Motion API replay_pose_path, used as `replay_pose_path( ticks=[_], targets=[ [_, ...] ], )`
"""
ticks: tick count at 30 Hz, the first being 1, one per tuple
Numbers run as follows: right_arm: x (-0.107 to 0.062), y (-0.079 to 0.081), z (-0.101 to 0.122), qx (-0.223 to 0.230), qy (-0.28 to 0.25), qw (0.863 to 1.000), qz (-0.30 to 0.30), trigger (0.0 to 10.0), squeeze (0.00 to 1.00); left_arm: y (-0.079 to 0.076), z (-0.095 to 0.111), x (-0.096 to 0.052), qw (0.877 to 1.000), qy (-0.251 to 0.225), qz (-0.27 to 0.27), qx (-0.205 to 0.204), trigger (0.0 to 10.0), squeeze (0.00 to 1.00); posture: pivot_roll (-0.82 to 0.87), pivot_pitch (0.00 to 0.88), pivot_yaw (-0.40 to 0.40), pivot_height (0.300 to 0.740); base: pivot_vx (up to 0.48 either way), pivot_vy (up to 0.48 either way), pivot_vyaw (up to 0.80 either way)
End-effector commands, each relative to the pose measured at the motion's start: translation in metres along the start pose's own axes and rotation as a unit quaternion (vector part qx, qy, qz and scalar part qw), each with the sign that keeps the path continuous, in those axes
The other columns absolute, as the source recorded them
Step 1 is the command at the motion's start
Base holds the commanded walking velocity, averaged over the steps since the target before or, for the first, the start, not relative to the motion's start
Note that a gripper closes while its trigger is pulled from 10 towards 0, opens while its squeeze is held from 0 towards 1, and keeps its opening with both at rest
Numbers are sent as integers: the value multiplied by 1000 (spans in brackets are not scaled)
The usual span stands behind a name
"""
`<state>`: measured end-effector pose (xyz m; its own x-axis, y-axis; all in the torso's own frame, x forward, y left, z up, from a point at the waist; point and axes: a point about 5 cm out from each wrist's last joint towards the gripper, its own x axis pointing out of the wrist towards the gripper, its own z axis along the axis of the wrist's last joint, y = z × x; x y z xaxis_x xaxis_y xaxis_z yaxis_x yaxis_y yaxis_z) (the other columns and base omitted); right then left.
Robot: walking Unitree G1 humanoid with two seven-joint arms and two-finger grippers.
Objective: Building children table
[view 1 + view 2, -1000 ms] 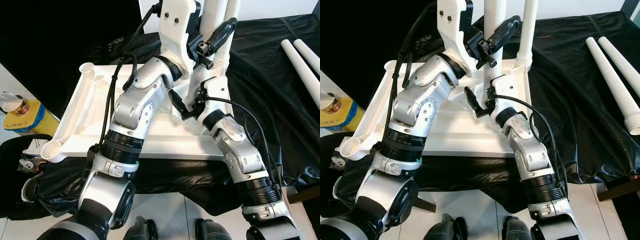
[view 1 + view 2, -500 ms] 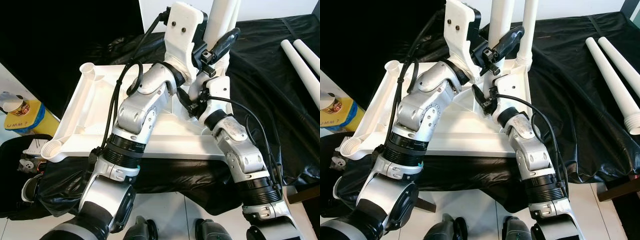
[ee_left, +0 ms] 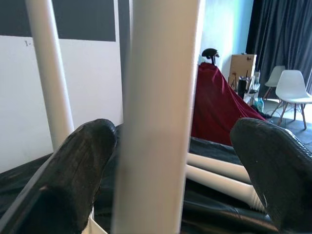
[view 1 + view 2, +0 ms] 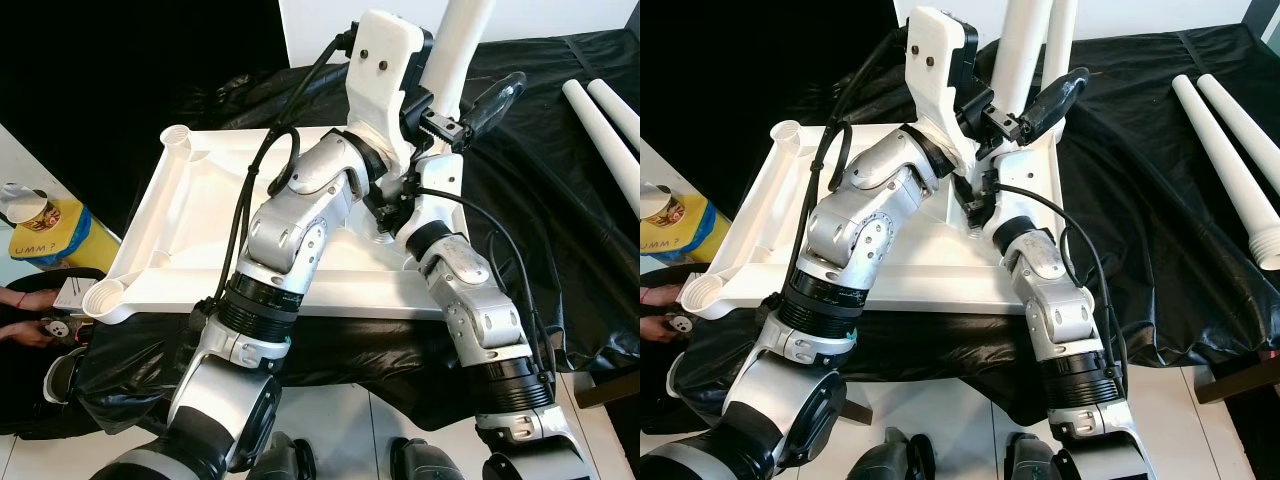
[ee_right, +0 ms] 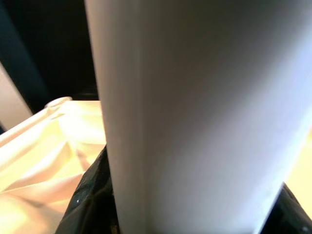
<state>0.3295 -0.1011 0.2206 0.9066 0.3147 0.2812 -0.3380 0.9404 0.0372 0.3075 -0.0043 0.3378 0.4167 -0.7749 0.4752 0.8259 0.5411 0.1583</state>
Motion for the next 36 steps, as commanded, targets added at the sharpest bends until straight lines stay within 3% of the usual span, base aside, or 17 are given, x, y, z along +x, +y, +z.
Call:
replay_pose_path(
  ticks=[1, 14, 19, 28, 31, 36],
  targets=[
    [1, -1, -2, 13, 7, 1000, -22, 10000, 0, 3, 11, -2, 999, -31, 10, -1, 10000, 0, -103, 138, 59, 740, 0, 0, 0],
    [-4, -22, -6, 18, 14, 993, -120, 10000, 0, 16, 8, -17, 998, -29, 53, -21, 10000, 0, -101, 149, 50, 740, 0, 0, 0],
    [-12, -27, -11, 3, 19, 990, -142, 10000, 0, 23, -17, -39, 993, -3, 112, -33, 10000, 0, -98, 158, 48, 740, 0, 0, 0],
    [-17, -26, -13, -3, 22, 989, -146, 10000, 0, 23, -34, -53, 989, 23, 140, -31, 10000, 0, -100, 156, 45, 740, 0, 0, 0],
    [-23, -27, -13, -12, 7, 990, -142, 10000, 0, 27, -49, -67, 984, 46, 173, -21, 10000, 0, -103, 147, 44, 740, 0, 0, 0],
    [-28, -28, -14, -19, -2, 990, -142, 10000, 0, 30, -60, -77, 978, 62, 199, -15, 10000, 0, -106, 140, 43, 740, 0, 0, 0]
  ],
)
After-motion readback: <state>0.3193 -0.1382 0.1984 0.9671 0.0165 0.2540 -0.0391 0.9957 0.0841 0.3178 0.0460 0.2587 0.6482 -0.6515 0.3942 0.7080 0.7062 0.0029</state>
